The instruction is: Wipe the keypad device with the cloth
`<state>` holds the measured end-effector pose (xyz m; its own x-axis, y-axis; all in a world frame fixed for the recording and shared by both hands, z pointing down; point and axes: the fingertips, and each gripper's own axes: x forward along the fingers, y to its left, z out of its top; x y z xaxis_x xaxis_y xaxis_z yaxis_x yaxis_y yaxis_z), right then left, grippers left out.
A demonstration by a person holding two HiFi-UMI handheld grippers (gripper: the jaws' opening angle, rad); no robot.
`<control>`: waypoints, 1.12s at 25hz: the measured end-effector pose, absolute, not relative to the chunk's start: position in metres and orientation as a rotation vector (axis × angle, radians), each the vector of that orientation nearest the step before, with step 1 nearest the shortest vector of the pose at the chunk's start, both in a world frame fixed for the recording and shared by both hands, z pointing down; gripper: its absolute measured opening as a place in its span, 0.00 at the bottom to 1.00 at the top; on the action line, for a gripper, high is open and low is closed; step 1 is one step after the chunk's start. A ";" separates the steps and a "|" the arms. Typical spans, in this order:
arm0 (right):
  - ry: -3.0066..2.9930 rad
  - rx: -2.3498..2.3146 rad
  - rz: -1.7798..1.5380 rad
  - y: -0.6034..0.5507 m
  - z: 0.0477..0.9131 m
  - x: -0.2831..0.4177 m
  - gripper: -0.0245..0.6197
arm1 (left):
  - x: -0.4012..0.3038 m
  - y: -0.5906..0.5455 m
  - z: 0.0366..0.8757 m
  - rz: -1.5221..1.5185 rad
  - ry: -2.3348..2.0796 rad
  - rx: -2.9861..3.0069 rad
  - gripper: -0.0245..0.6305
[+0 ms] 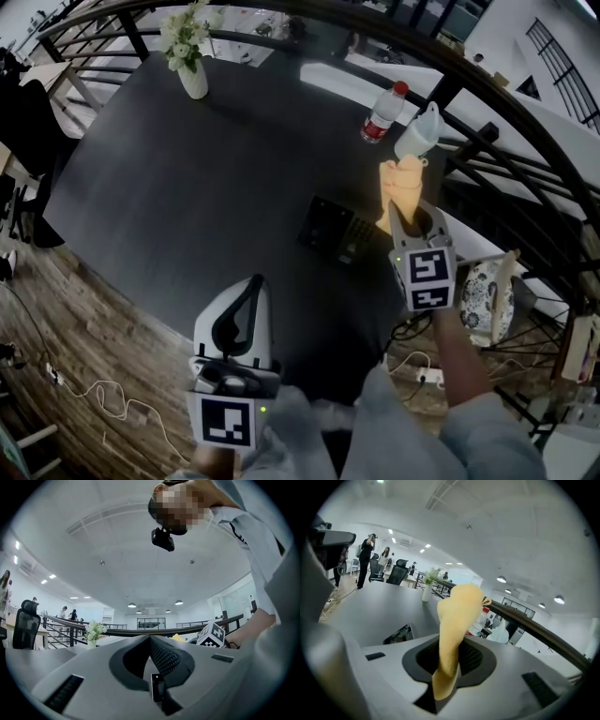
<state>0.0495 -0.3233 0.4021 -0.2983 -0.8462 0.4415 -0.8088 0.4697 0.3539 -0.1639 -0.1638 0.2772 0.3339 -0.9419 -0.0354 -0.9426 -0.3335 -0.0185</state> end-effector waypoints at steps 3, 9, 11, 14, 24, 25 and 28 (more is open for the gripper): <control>-2.146 1.318 -0.161 -0.339 0.401 0.037 0.15 | -0.163 -0.165 0.276 0.026 1.790 -2.533 0.06; -2.175 1.118 -0.318 -0.362 0.404 0.003 0.15 | -0.165 -0.165 0.276 0.023 1.803 -2.525 0.06; -2.150 1.018 -0.398 -0.367 0.409 -0.008 0.15 | -0.166 -0.165 0.276 0.021 1.810 -2.523 0.06; -2.118 0.890 -0.481 -0.371 0.418 -0.023 0.15 | -0.167 -0.166 0.277 0.020 1.815 -2.519 0.06; -1.998 0.487 -0.687 -0.362 0.453 -0.065 0.15 | -0.170 -0.164 0.281 0.008 1.835 -2.526 0.06; -1.986 0.451 -0.692 -0.362 0.456 -0.068 0.15 | -0.170 -0.164 0.280 0.007 1.834 -2.525 0.06; -1.943 0.337 -0.715 -0.358 0.466 -0.072 0.15 | -0.169 -0.163 0.280 0.001 1.836 -2.523 0.06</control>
<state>-0.0721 -0.3577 0.4655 -0.4641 -0.5181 0.7184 0.0710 0.7867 0.6133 -0.1694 -0.1633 0.2802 0.3078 -0.9514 -0.0132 -0.9514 -0.3076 -0.0172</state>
